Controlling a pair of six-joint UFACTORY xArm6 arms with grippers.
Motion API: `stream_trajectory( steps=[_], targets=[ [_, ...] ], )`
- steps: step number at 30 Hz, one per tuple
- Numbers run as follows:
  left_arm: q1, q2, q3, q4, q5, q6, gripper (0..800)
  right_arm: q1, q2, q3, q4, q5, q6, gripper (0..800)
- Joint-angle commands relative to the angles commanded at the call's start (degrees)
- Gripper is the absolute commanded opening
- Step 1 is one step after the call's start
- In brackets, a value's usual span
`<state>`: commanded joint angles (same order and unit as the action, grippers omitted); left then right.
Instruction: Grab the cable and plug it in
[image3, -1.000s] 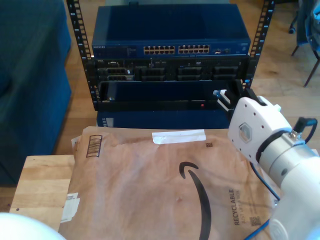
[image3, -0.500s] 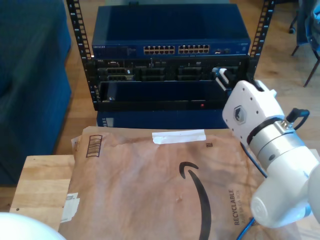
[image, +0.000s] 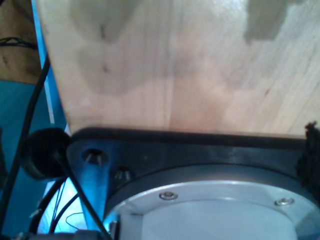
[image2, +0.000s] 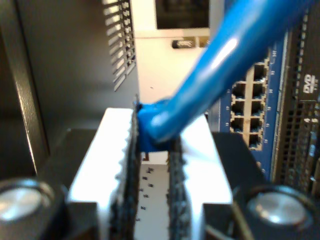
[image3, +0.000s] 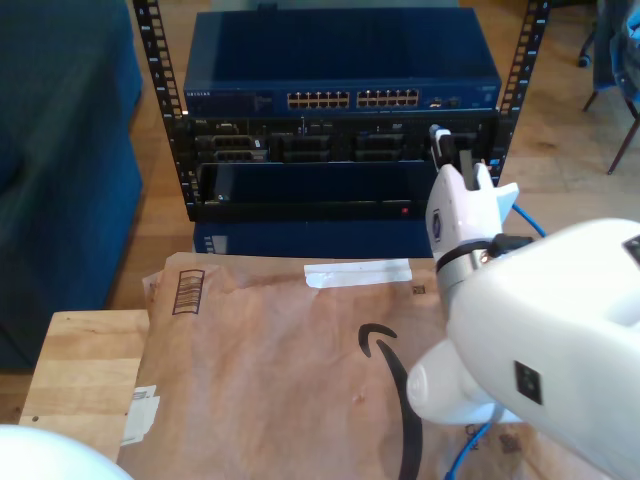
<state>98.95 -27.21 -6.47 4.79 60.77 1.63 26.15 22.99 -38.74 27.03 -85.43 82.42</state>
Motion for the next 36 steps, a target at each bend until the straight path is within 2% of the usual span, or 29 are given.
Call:
stream_trajectory(
  steps=[3, 7, 15, 27, 36],
  targets=[
    [0.0, 0.0, 0.0, 0.0, 0.0, -0.1, 800, 1.5, 2.9, -2.9, 3.2, -0.8, -1.8, 0],
    [0.0, 0.0, 0.0, 0.0, -0.2, 0.0, 800, 1.8, 6.8, -6.3, 3.4, -1.3, -2.1, 0],
    [0.0, 0.0, 0.0, 0.0, -0.2, 0.0, 800, 1.1, 14.2, -17.2, 3.0, -0.6, -2.2, 0],
    [0.0, 0.0, 0.0, 0.0, -0.2, -0.1, 800, -1.7, 19.7, -25.2, 2.9, 2.1, -2.3, 0],
    [0.0, 0.0, 0.0, 0.0, -0.2, -0.1, 800, -2.5, 20.9, -26.5, 2.5, 4.0, -4.5, 0]
  ],
)
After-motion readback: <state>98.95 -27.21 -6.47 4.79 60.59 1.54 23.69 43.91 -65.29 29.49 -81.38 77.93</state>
